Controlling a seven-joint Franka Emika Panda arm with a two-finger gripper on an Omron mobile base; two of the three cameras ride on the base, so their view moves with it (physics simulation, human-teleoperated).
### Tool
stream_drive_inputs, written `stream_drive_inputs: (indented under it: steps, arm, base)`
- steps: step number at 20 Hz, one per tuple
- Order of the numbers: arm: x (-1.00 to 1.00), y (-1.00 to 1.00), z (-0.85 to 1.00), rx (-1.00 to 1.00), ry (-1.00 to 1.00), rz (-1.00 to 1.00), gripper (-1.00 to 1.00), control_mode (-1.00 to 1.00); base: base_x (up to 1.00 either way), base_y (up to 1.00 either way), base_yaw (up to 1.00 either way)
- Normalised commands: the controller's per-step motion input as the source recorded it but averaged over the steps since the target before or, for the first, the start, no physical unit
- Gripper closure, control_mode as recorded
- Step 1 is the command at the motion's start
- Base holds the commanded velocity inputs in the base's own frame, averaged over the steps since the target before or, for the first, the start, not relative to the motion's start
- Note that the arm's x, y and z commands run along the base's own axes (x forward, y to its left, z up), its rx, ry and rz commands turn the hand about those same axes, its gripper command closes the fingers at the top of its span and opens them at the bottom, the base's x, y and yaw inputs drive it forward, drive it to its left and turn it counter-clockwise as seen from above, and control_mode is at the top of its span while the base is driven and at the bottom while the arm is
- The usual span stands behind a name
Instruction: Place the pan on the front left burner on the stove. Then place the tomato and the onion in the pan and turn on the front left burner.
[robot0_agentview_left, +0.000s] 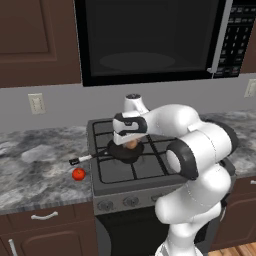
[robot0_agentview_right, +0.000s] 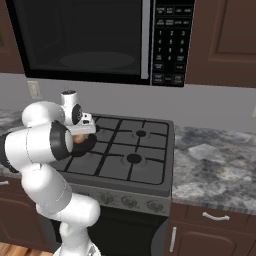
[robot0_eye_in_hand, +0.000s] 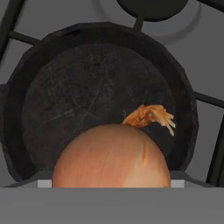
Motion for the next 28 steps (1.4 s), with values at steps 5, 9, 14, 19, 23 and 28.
stream_drive_inputs:
  steps: [5, 9, 14, 19, 23, 28]
  arm:
    - [0.20, -0.04, -0.15, 0.00, 0.00, 0.00, 1.00, -1.00]
    - [0.14, -0.05, -0.12, 0.00, 0.00, 0.00, 1.00, -1.00]
    - [0.14, -0.05, -0.11, 0.00, 0.00, 0.00, 1.00, -1.00]
    - [0.06, 0.00, -0.08, 0.00, 0.00, 0.00, -1.00, -1.00]
    - [0.00, 0.00, -0.02, 0.00, 0.00, 0.00, -1.00, -1.00]
    - [0.00, 0.00, 0.00, 0.00, 0.00, 0.00, -1.00, -1.00]
  base:
    - [0.00, 0.00, 0.00]
    - [0.00, 0.00, 0.00]
    - [0.00, 0.00, 0.00]
    - [0.00, 0.00, 0.00]
    - [0.00, 0.00, 0.00]
    - [0.00, 0.00, 0.00]
